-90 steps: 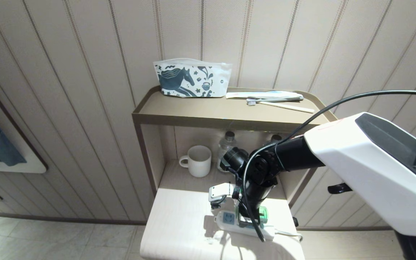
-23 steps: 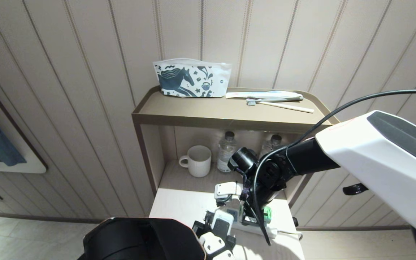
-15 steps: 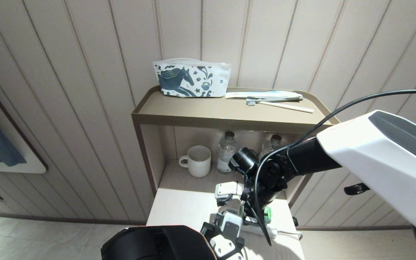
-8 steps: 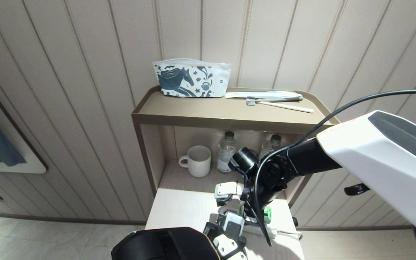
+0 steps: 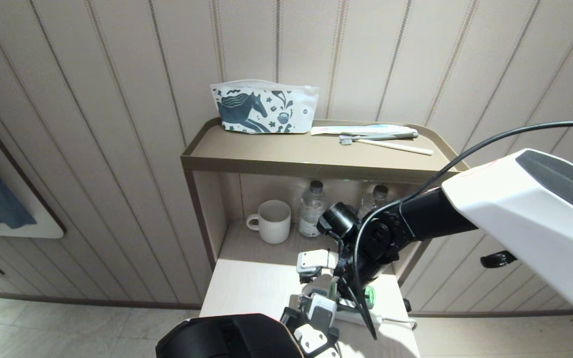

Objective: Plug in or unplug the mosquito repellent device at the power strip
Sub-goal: Hold the socket with your left hand and unplug it with your right hand

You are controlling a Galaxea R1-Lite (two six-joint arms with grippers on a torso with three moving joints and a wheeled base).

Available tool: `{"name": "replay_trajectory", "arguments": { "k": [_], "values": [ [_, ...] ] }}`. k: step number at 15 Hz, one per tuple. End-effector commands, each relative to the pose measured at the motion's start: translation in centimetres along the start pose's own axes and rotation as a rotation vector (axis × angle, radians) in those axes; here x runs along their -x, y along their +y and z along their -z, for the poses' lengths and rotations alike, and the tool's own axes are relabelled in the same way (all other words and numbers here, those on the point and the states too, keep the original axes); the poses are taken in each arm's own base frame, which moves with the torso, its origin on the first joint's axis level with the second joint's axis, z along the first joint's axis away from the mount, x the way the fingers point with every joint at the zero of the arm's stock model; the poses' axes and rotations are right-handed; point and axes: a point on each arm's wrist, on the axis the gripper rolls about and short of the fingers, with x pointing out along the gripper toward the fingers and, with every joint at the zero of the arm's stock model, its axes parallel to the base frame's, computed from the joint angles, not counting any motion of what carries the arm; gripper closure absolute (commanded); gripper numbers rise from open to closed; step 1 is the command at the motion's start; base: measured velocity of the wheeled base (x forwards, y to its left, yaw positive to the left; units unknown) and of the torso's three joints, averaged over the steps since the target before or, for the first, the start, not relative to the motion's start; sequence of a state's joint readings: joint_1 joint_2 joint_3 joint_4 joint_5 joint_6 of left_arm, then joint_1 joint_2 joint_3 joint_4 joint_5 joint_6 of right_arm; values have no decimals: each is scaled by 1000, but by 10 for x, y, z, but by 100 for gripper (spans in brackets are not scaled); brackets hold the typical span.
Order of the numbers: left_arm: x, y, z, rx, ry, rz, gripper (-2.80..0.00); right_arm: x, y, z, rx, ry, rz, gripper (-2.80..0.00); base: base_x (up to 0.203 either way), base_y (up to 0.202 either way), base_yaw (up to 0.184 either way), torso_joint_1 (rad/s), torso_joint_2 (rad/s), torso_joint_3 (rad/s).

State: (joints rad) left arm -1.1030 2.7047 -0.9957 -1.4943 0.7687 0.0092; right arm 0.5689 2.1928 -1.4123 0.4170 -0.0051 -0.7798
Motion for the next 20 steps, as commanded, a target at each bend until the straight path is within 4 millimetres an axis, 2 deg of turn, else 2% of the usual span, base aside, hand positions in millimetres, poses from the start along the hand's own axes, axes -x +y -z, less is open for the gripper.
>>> {"name": "replay_trajectory", "arguments": {
  "k": [1,5,9,13,18,20],
  "values": [
    [1,1,-3,13,-12,-5,0,13,5,2,9,-17,-1,0,0,0,0,0,0,0],
    [4,4,-14,32,-30,-5,0,12,14,8,14,3,-28,0,0,0,0,0,0,0],
    [4,4,-9,38,-22,-4,0,10,24,12,21,8,-67,0,0,0,0,0,0,0],
    [2,3,-26,71,-56,-8,0,3,30,12,30,21,-89,0,0,0,0,0,0,0],
    [-11,11,-19,77,-52,-49,0,-3,30,12,29,31,-98,0,0,0,0,0,0,0],
    [-8,13,-4,55,-28,-49,0,-5,30,12,29,30,-97,0,0,0,0,0,0,0]
  ]
}}
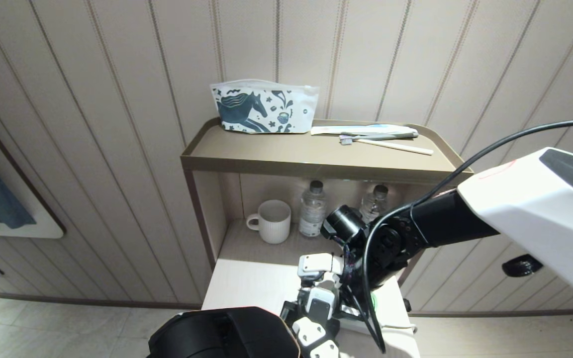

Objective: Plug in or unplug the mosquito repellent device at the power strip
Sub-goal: Hold the socket with your left hand and unplug it with your right hand

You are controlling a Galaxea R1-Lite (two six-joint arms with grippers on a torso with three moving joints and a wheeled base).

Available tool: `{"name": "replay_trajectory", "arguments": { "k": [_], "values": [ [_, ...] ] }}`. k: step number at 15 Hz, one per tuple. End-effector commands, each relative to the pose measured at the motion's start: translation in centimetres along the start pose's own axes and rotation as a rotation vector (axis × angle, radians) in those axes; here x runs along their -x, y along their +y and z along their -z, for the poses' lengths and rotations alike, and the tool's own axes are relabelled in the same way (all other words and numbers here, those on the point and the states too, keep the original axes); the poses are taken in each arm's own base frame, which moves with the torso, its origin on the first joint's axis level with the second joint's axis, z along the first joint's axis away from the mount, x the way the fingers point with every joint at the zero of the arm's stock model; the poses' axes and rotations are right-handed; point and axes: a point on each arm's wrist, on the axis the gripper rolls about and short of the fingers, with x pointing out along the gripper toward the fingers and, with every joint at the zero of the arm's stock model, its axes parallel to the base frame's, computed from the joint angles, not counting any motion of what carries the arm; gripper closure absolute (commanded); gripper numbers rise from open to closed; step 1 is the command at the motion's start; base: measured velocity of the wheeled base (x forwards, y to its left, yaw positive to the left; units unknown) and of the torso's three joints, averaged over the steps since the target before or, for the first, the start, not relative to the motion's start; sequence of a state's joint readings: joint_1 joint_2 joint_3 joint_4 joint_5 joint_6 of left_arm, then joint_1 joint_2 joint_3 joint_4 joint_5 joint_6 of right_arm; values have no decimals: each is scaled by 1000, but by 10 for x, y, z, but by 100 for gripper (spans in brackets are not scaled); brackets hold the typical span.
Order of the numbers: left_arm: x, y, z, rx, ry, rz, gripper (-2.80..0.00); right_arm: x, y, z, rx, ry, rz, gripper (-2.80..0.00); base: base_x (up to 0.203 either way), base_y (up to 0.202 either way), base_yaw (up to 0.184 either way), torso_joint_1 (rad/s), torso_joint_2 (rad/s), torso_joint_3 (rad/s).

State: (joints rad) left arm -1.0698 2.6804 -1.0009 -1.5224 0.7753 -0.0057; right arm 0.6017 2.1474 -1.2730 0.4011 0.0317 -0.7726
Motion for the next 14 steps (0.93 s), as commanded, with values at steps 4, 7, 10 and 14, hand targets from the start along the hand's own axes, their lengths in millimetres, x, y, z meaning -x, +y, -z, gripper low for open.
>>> {"name": "replay_trajectory", "arguments": {
  "k": [4,7,10,14],
  "values": [
    [19,2,17,-24,38,25,0,-1,-6,-5,3,-37,32,0,0,0,0,0,0,0],
    [19,1,17,-19,35,28,0,3,-5,-5,-1,-43,34,0,0,0,0,0,0,0],
    [19,0,17,-16,34,29,0,5,-5,-6,-16,-68,21,0,0,0,0,0,0,0],
    [18,0,16,-13,31,33,0,14,-8,-9,-25,-111,23,0,0,0,0,0,0,0]
  ]
}}
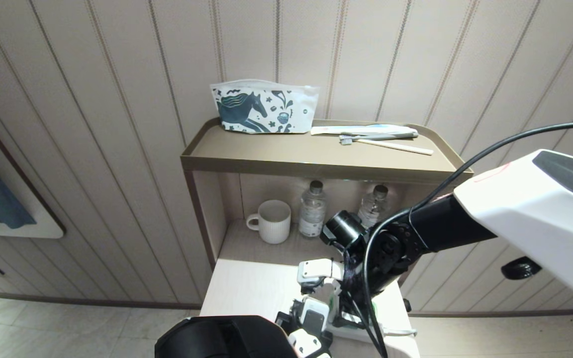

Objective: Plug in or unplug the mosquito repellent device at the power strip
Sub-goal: Hold the socket with your left hand and unplug it with your right hand

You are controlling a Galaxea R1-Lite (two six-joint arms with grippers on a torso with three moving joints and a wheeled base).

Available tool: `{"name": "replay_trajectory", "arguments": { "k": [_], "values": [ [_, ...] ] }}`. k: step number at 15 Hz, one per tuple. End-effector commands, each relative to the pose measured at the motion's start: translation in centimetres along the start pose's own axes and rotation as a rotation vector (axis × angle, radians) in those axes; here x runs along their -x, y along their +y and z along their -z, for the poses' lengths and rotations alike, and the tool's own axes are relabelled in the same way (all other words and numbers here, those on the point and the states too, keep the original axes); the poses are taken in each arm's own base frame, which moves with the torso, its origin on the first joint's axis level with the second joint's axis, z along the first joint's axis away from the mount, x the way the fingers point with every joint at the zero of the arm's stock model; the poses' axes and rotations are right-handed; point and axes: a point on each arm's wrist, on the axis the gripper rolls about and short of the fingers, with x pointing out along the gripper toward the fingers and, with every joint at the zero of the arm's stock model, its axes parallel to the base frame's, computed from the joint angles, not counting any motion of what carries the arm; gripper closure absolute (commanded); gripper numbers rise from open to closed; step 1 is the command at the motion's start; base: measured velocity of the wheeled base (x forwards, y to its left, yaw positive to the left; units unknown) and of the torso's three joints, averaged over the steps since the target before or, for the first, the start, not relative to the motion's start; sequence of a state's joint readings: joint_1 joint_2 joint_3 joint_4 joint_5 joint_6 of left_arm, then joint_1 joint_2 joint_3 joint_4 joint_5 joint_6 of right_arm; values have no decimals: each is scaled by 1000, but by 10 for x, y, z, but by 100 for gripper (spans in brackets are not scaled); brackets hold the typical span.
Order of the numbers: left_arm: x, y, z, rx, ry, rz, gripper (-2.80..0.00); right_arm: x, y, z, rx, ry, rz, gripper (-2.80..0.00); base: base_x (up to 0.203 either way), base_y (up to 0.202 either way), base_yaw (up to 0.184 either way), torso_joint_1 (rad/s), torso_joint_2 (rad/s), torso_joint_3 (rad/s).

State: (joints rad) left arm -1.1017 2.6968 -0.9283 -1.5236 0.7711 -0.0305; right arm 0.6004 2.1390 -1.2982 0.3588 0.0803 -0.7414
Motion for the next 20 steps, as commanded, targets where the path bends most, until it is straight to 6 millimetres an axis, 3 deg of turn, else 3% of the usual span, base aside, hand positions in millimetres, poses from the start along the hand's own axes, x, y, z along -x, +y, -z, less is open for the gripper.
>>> {"name": "replay_trajectory", "arguments": {
  "k": [1,9,15,18,20],
  "values": [
    [0,0,-3,28,-28,-1,0,8,-2,-2,1,-29,5,0,0,0,0,0,0,0],
    [0,0,-4,35,-30,5,0,16,-5,-2,-26,-77,-9,0,0,0,0,0,0,0],
    [0,0,-4,35,-29,5,0,-17,-6,4,-31,-8,-56,0,0,0,0,0,0,0],
    [0,0,-3,34,-28,5,0,-21,-7,-3,-15,-15,-48,0,0,0,0,0,0,0],
    [0,0,-4,36,-29,5,0,-35,-10,-16,9,1,-19,0,0,0,0,0,0,0]
  ]
}}
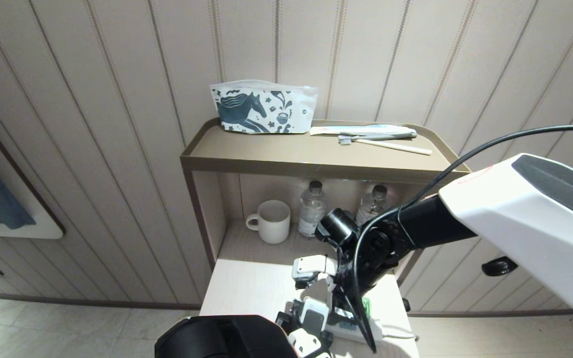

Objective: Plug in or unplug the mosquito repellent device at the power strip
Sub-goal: Hold the socket with your left hand and unplug it with your right hand

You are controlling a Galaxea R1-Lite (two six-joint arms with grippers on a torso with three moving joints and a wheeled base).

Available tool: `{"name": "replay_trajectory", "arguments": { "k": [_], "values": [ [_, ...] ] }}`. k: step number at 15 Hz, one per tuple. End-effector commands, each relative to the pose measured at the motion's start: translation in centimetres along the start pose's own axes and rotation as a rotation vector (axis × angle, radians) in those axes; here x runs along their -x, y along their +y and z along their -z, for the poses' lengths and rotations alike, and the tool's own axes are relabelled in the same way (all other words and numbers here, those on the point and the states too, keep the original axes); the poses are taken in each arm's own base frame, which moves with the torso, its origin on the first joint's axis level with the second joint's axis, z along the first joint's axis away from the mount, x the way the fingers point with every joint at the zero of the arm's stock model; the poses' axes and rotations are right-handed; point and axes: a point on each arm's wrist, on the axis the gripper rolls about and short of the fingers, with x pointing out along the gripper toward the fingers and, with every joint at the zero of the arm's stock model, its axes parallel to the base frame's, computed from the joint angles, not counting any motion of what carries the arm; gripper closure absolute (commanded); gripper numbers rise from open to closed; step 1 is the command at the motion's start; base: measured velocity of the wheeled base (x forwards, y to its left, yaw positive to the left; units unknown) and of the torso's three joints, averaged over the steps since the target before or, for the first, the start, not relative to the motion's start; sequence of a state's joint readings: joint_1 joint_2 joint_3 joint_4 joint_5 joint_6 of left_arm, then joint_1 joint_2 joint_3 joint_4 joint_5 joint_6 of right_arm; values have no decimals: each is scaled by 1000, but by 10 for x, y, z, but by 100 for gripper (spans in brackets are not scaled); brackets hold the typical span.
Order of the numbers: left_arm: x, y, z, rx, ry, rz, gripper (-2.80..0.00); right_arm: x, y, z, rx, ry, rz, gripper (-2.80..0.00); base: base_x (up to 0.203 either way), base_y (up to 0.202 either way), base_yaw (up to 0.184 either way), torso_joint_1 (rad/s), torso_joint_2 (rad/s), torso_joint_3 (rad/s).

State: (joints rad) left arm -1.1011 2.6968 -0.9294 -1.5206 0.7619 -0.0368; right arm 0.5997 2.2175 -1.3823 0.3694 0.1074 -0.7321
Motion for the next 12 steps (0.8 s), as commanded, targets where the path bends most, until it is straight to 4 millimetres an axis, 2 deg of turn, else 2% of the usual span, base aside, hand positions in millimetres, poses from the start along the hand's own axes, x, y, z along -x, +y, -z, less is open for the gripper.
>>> {"name": "replay_trajectory", "arguments": {
  "k": [1,4,6,12],
  "values": [
    [0,0,-4,31,-30,-4,0,-16,0,-8,23,18,8,0,0,0,0,0,0,0],
    [1,0,-3,37,-30,-2,0,-8,1,-17,40,3,31,0,0,0,0,0,0,0],
    [1,0,-4,39,-31,-2,0,8,4,-19,50,45,45,0,0,0,0,0,0,0],
    [1,-1,-4,44,-32,2,0,37,2,-16,36,11,85,0,0,0,0,0,0,0]
  ]
}}
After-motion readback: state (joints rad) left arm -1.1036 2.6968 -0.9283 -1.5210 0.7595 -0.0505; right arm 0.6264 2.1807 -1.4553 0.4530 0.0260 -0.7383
